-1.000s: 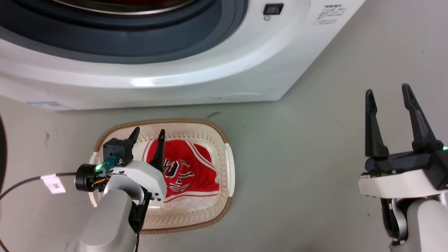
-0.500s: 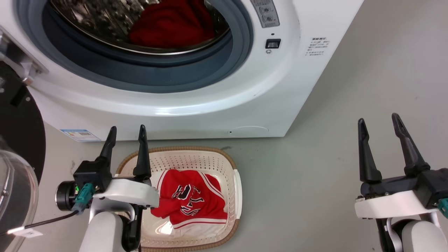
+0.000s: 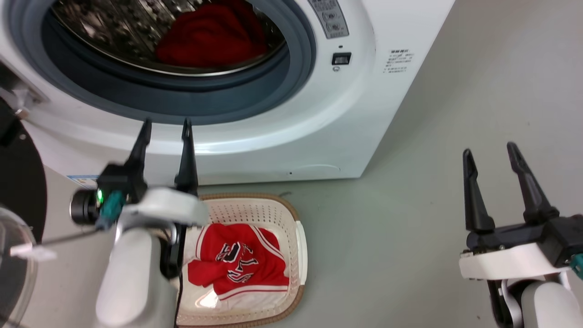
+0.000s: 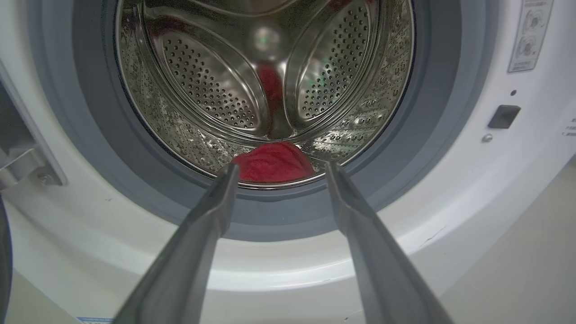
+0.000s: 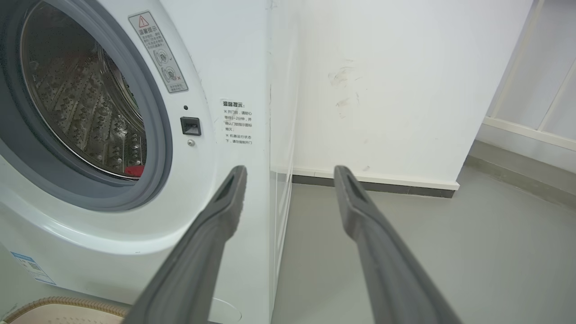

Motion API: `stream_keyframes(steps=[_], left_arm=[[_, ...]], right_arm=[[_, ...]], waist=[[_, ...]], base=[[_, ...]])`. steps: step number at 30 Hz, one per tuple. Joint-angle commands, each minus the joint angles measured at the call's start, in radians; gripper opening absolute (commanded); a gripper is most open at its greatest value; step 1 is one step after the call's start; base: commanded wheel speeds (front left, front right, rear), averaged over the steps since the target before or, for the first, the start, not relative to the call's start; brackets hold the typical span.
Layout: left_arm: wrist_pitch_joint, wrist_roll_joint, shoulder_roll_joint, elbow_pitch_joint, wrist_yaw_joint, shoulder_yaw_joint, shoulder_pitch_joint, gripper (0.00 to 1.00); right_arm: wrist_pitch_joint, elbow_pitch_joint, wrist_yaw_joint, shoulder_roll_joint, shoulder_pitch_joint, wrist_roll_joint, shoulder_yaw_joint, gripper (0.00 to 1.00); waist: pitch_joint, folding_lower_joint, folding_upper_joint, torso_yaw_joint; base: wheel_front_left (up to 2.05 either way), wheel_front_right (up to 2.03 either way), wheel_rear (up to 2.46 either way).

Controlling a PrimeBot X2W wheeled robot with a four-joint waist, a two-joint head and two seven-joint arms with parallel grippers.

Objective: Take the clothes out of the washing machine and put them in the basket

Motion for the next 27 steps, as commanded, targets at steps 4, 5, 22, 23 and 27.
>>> stream_keyframes(steps=[4,5,22,23,27], left_arm=[[-0.002,0.019,0.027,0.086,-0.01,-0.008,-0.137,1.0],[-0.002,0.025,0.036,0.121,-0.012,-0.013,-0.175,1.0],[0.207,0.116,0.244,0.609,-0.046,-0.109,-0.897,1.0],[0.229,0.123,0.255,0.631,-0.048,-0.116,-0.928,1.0],[0.332,0.111,0.293,0.71,-0.055,-0.125,-1.052,1.0]], right_arm=[[-0.002,-0.011,-0.001,0.001,-0.038,0.007,0.004,1.0],[-0.002,-0.013,-0.001,0.001,-0.046,0.009,0.006,1.0],[-0.002,-0.078,-0.001,0.001,-0.188,0.074,0.043,1.0],[-0.002,-0.085,-0.001,0.001,-0.196,0.08,0.043,1.0],[-0.002,-0.107,-0.001,0.001,-0.212,0.103,0.045,1.0]], waist=[[0.062,0.0001,-0.0001,-0.022],[0.077,0.0001,-0.0001,-0.027],[0.367,0.0001,-0.0001,-0.145],[0.383,0.0001,-0.0001,-0.152],[0.434,0.0001,-0.0001,-0.177]], base=[[0.0,0.0,0.0],[0.0,0.0,0.0],[0.0,0.0,0.0],[0.0,0.0,0.0],[0.0,0.0,0.0]])
